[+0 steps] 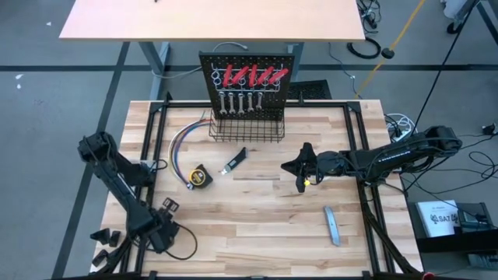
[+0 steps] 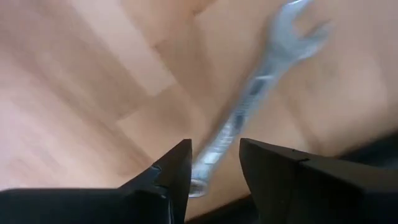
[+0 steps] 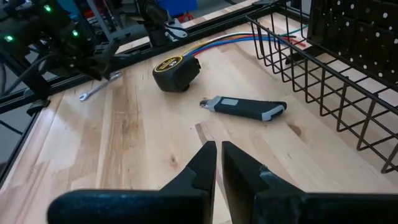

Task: Hang tools onto peg board
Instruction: Hang the wrench on the peg board

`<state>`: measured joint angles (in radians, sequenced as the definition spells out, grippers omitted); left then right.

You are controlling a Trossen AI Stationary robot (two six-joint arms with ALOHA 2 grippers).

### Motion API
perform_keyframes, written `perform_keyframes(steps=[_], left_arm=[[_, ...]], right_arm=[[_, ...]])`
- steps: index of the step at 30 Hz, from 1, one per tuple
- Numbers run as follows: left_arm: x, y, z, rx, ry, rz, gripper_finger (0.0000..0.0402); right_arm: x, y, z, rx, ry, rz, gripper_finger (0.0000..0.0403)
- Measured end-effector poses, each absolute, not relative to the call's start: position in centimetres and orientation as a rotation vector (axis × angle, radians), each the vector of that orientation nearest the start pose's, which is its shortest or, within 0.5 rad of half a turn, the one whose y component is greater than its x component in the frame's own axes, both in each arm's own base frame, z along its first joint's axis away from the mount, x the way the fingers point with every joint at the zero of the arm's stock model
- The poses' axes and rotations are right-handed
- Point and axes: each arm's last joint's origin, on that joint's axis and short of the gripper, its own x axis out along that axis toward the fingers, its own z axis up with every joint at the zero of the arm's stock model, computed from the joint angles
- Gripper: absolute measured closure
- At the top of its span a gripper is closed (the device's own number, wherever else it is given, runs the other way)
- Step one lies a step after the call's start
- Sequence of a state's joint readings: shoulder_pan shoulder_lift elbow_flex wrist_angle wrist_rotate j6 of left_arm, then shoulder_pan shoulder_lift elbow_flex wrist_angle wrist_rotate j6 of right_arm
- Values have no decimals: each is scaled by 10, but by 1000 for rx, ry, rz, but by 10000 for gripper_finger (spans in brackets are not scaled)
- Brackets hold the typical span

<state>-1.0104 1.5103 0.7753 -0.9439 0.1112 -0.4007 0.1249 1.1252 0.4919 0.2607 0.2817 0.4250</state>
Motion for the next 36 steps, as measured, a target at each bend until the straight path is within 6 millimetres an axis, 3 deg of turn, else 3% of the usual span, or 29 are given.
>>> perform_keyframes(steps=[6,16,28,32,36], left_arm=[[111,-186,137,638,1675,-435,261],[118,-189,129,705,1645,-481,264],[145,-182,134,731,1574,-540,380],[163,-181,142,745,1489,-459,381],[183,-184,168,798,1345,-398,401]], right_arm=[[228,20,211,342,322,-228,383],[228,20,211,326,322,-229,383],[228,20,212,325,313,-227,383],[228,20,212,325,312,-227,383],[228,20,212,326,306,-226,383]])
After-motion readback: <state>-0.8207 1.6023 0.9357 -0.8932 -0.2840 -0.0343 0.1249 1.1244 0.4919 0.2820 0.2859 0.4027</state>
